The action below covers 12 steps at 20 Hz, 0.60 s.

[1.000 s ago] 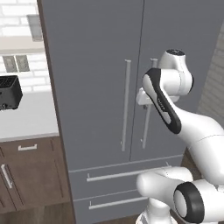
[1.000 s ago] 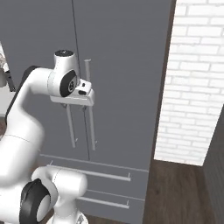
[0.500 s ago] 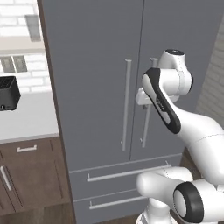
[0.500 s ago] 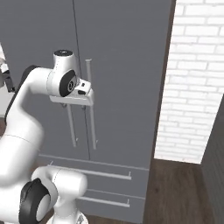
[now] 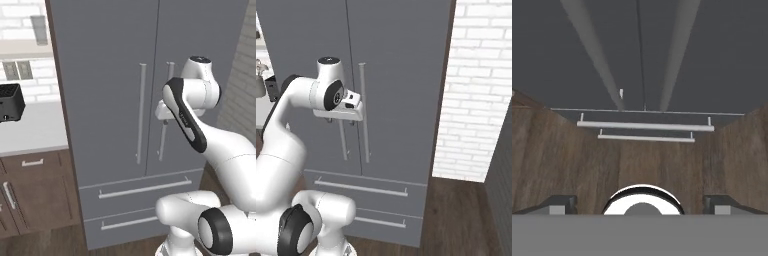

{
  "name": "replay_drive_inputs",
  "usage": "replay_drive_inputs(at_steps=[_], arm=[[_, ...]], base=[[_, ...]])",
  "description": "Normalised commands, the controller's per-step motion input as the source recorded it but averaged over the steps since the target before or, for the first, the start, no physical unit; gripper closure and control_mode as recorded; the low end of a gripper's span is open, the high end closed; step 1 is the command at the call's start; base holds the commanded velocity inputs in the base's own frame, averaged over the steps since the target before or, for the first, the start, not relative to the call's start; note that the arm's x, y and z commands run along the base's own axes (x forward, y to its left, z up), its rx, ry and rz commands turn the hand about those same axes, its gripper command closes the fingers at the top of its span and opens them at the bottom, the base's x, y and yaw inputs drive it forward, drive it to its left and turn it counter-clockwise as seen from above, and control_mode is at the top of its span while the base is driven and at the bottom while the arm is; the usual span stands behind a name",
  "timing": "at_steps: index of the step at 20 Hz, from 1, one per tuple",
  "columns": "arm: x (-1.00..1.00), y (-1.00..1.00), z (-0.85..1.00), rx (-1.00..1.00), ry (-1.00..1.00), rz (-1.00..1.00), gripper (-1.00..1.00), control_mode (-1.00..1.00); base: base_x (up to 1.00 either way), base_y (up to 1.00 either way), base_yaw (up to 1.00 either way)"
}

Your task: Take the strawberry from the fridge and place it on top of the pancake, located on the dining counter.

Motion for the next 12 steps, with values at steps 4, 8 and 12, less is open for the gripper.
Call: replay_drive_inputs(at_steps=[4,8,12], arm=[[0.00,0.00,0.00,0.00,0.00,0.00,-1.00,1.00],[0.00,0.00,0.00,0.00,0.00,0.00,-1.00,1.00],[0.00,0.00,0.00,0.00,0.00,0.00,-1.00,1.00]], base=[[-0.40,0.12,0.00],[-0.38,0.12,0.00],[-0.18,0.05,0.00]])
